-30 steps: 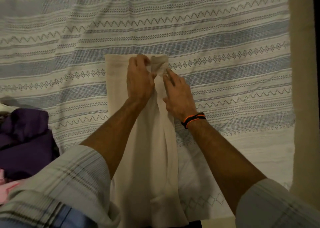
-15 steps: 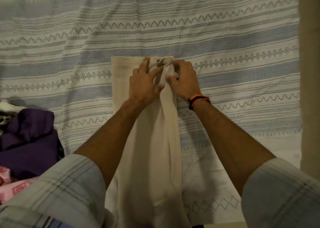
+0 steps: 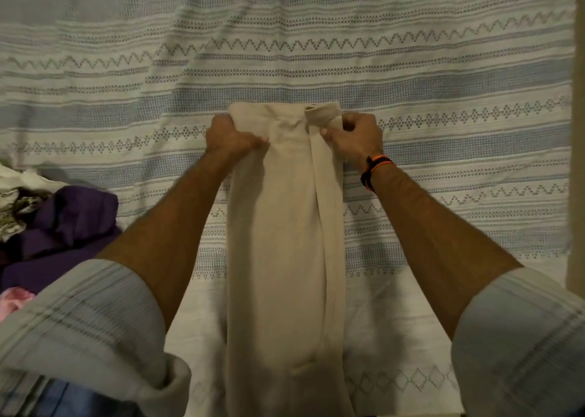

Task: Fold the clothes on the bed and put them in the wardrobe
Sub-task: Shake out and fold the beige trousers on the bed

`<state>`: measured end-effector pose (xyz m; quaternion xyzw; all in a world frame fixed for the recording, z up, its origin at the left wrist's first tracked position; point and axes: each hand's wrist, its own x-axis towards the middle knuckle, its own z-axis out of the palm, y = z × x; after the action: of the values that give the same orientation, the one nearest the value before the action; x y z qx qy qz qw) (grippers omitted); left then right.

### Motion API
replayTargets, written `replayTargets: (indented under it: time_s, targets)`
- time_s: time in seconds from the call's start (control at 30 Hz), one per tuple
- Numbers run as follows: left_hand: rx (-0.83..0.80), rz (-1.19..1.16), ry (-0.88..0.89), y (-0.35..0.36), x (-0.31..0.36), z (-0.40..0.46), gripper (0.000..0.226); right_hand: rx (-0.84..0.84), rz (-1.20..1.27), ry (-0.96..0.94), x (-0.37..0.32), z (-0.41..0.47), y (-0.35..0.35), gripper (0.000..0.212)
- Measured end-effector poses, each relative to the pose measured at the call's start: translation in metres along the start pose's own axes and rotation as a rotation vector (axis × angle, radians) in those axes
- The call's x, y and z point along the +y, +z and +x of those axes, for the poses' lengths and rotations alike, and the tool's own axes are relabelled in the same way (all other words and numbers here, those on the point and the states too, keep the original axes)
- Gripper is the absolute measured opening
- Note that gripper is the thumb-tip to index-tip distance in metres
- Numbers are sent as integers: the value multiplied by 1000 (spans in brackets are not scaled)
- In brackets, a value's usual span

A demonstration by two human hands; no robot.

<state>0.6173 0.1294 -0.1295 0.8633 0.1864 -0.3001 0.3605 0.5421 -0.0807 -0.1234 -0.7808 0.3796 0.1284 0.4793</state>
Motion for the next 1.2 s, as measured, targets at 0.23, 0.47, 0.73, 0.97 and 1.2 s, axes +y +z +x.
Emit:
replayTargets:
  time_s: [0.23, 0.47, 0.73, 0.97, 1.2]
  targets:
    - [195, -9, 142, -10, 23, 16, 40, 101, 64, -105, -20, 5, -15, 10]
    - [209, -83, 317, -21, 10, -5, 25, 89, 41, -296, -23, -13, -21, 12]
    - [-6, -46, 567, -37, -49, -81, 20, 2, -56, -543, 35, -86, -26, 13]
    - [-94, 258, 754, -36, -127, -159, 26, -115, -324, -774, 102, -165, -28, 19]
    - [-171, 487, 763, -21, -200, -209, 26, -151, -545, -817, 161, -223, -18, 20]
